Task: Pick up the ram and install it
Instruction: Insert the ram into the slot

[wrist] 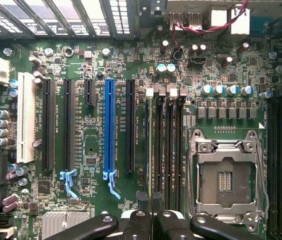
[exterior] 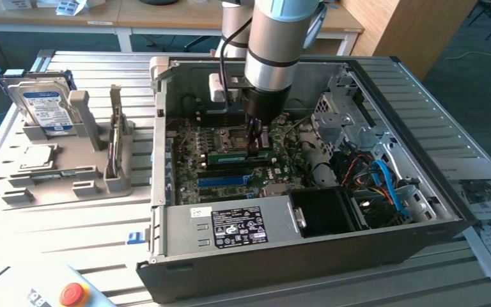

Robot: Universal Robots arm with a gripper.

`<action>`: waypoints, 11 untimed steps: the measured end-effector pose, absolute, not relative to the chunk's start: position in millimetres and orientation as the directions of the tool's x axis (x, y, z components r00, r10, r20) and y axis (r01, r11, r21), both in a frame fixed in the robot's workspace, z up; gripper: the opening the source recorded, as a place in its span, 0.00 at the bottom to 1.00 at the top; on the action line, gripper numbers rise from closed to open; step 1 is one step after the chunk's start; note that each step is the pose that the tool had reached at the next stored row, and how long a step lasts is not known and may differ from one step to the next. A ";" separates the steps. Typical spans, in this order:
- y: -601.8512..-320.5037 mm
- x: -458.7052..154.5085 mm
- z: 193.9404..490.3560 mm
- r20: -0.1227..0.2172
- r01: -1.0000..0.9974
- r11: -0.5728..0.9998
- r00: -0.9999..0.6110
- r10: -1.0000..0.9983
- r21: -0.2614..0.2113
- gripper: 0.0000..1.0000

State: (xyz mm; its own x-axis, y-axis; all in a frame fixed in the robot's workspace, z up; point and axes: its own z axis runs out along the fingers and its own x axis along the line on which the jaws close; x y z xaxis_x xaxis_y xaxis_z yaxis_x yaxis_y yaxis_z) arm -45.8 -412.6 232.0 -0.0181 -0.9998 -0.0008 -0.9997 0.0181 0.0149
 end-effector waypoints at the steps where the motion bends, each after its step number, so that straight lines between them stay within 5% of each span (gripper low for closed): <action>1: -412.5 -45.8 231.9 -0.001 -1.000 0.018 -0.018 -1.000 0.015 0.12; 11: -411.5 -46.5 231.5 -0.001 -1.000 0.018 -0.018 -1.000 0.015 0.12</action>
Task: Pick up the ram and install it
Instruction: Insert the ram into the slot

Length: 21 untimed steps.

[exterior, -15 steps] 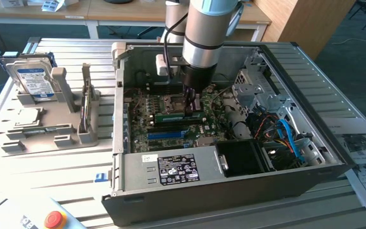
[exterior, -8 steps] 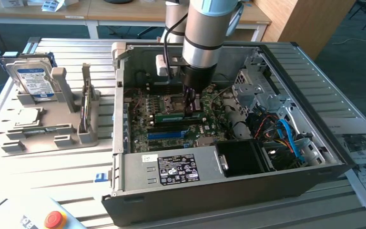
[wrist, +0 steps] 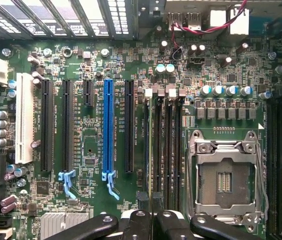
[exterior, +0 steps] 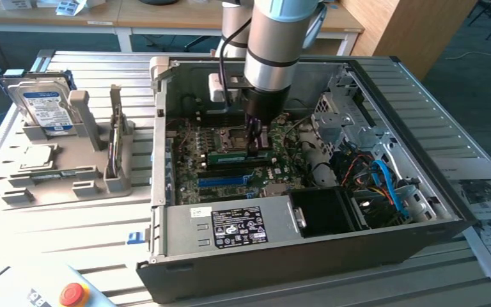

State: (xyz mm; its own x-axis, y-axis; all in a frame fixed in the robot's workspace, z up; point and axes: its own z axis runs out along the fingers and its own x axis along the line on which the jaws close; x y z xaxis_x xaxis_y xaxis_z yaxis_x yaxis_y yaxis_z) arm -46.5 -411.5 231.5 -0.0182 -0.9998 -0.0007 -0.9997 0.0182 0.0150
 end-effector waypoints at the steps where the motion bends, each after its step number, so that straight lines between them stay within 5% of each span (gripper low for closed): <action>1: -411.6 -46.5 231.3 -0.001 -1.000 0.018 -0.018 -1.000 0.015 0.12; 21: -412.6 -46.5 230.0 -0.001 -1.000 0.018 -0.018 -1.000 0.015 0.12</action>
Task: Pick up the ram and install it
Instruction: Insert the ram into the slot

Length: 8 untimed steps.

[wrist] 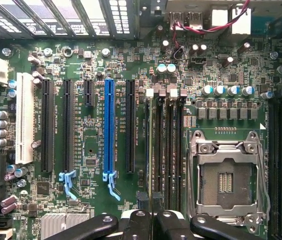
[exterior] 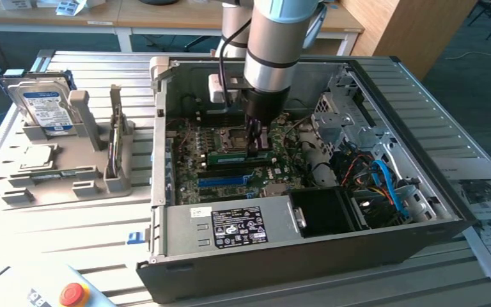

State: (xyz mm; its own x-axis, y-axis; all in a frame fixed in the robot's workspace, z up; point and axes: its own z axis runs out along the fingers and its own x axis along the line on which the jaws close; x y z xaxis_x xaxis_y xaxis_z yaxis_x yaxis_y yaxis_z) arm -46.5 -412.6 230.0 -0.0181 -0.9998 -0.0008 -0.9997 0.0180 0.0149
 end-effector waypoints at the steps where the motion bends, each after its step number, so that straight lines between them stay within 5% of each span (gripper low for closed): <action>1: -412.6 -46.5 229.6 -0.001 -1.000 0.018 -0.018 -1.000 0.015 0.12; 8: -412.6 -46.5 229.3 -0.001 -1.000 0.018 -0.018 -1.000 0.015 0.12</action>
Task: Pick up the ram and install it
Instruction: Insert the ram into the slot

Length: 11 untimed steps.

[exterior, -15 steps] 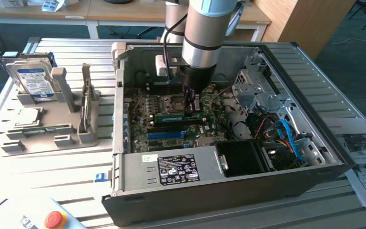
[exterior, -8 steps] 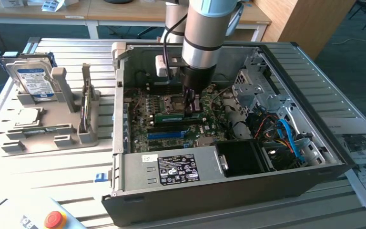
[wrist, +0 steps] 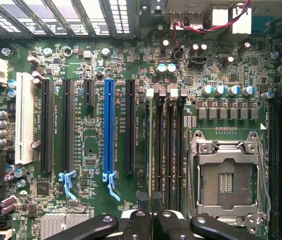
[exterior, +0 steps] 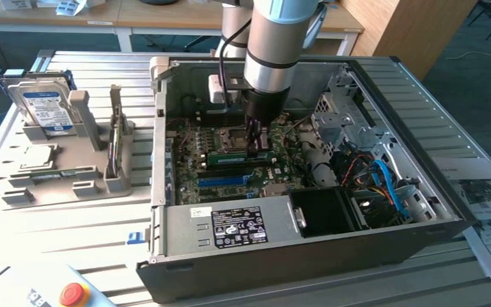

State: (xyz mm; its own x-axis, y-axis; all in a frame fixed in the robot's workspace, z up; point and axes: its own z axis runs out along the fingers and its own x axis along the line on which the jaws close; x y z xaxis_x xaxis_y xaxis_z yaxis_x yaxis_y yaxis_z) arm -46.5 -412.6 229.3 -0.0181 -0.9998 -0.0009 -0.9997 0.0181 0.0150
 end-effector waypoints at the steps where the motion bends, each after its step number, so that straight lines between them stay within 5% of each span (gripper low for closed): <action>1: -412.6 -46.5 229.0 -0.001 -1.000 0.018 -0.018 -1.000 0.015 0.12; 11: -412.6 -46.5 228.1 -0.001 -1.000 0.018 -0.018 -1.000 0.015 0.12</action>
